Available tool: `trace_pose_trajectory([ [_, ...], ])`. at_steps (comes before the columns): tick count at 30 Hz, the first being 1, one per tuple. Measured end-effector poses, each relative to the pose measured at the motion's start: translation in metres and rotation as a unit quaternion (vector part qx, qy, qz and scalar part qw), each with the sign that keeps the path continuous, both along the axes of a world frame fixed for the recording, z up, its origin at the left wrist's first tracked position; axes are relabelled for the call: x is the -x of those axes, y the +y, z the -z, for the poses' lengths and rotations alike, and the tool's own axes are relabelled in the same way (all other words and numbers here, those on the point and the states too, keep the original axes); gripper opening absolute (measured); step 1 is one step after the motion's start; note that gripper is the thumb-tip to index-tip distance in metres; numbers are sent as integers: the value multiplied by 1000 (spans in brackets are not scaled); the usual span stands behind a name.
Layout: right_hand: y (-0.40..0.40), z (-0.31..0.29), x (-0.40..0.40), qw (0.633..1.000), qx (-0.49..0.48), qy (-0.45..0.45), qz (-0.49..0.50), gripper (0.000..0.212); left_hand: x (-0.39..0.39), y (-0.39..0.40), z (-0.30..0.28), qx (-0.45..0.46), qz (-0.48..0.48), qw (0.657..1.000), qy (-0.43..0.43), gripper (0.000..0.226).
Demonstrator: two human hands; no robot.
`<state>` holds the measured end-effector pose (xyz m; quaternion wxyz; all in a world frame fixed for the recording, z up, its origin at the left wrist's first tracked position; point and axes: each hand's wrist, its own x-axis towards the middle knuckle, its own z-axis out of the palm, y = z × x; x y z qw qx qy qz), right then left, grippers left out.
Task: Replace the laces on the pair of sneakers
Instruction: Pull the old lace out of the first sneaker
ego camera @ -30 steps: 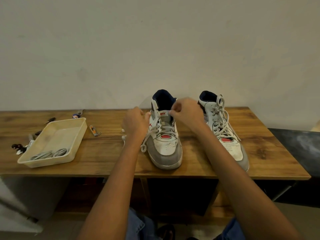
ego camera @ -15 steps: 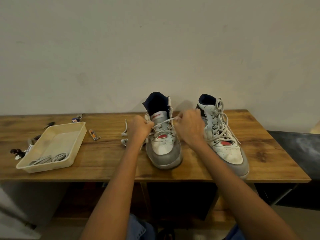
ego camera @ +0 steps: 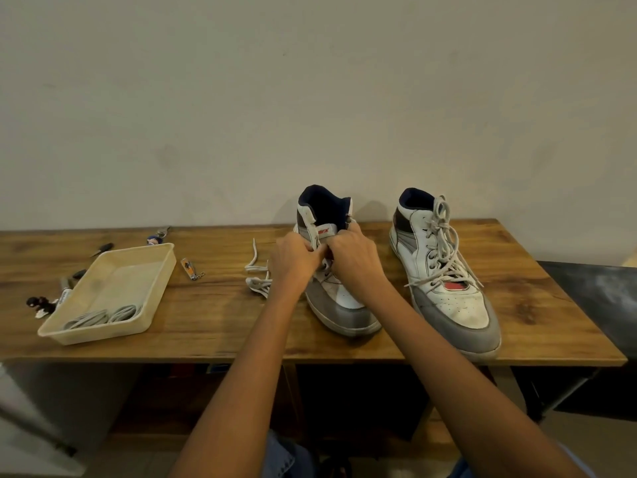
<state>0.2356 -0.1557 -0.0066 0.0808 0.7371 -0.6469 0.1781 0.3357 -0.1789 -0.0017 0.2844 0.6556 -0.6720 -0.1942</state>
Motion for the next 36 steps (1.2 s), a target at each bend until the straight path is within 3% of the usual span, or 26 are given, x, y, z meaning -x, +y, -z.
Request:
trace_pose_trajectory([
  [4, 7, -10, 6, 994, 55, -73, 55, 13, 0, 0, 1, -13, 5, 1000, 13, 35],
  [7, 6, -37, 41, 949, 158, -191, 197, 14, 1, -2, 0, -18, -1, 1000, 13, 27],
  [9, 6, -44, 64, 931, 157, -240, 225, 16, 3, -2, 0, -13, 3, 1000, -11, 23],
  [11, 10, -41, 61, 960, 105, -158, 206, 26, 6, -3, 0, -5, 6, 999, -33, 22],
  [14, 10, -30, 34, 993, 44, -81, 74, 43, 6, -3, 0, 6, 10, 999, -41, 24],
  [16, 3, -21, 19, 999, 0, -32, 2, 38, 5, -1, -1, 13, 11, 999, -47, 26],
  [19, -5, -7, 8, 998, -37, 48, -10, 23, 7, 3, 0, 33, 8, 997, -67, 24],
  [21, -7, -2, 6, 998, -33, 49, -12, 19, 6, 1, 1, 25, 4, 998, -66, 23],
  [23, -4, -10, 11, 1000, -4, -17, 3, 16, 1, -5, 1, -5, 7, 999, -44, 25],
  [27, 5, -46, 47, 972, 133, -131, 140, 18, -12, -10, -1, -23, 2, 1000, -20, 34],
  [29, 10, -54, 59, 958, 142, -156, 192, 19, -13, -10, -2, -25, 10, 999, -22, 28],
  [31, 13, -51, 48, 974, 107, -90, 181, 21, -13, -8, -2, -27, 23, 999, -26, 25],
  [36, 5, -25, -11, 999, 33, 20, -4, 28, -16, -7, -4, -26, 32, 998, -37, 38],
])
